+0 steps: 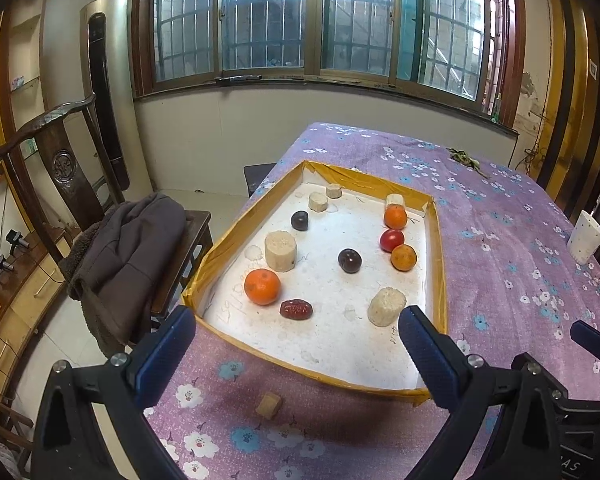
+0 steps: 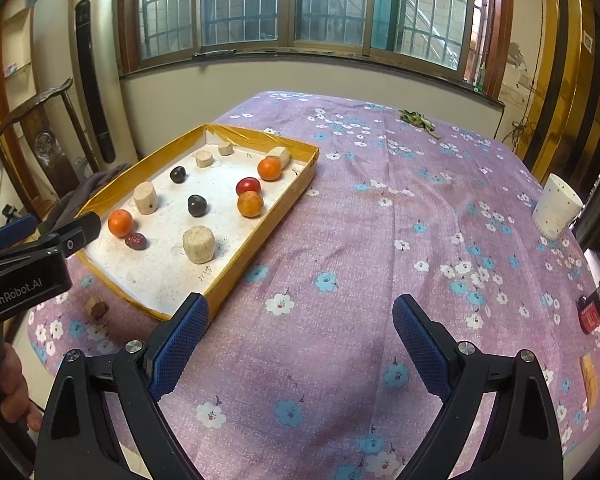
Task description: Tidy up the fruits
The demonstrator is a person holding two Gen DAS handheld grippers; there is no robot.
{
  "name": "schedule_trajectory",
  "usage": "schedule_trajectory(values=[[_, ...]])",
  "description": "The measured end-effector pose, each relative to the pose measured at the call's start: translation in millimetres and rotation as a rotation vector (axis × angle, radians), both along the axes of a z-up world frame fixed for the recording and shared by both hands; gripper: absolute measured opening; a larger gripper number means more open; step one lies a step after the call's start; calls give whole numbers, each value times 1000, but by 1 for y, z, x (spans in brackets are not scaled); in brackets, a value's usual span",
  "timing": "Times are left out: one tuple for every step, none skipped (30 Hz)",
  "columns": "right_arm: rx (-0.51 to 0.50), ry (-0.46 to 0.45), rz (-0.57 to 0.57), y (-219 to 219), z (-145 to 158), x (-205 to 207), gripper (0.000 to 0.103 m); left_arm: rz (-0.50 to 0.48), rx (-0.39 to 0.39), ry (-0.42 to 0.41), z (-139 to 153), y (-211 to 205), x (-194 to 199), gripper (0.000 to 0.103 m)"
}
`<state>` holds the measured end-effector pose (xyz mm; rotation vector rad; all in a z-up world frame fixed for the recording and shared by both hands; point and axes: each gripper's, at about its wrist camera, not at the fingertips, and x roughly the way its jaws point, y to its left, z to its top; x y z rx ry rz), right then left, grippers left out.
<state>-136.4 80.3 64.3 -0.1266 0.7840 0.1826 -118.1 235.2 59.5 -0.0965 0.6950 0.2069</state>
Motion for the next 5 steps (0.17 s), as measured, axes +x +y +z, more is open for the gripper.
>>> schedule_trajectory(values=[[-1, -1, -3, 0, 0, 0, 94, -2, 0, 4, 0, 0, 1, 103], [-1, -1, -5, 0, 0, 0, 94, -1, 3, 7, -1, 1, 2, 103], [-1, -1, -7, 0, 0, 0, 94, -1, 7, 9, -2, 1, 2, 103], [-2, -2, -9, 1, 0, 0, 94, 0, 10, 12, -2, 1, 3, 103], [-3, -5, -11, 1, 1, 0, 94, 0, 12, 14, -3, 1, 4, 103]])
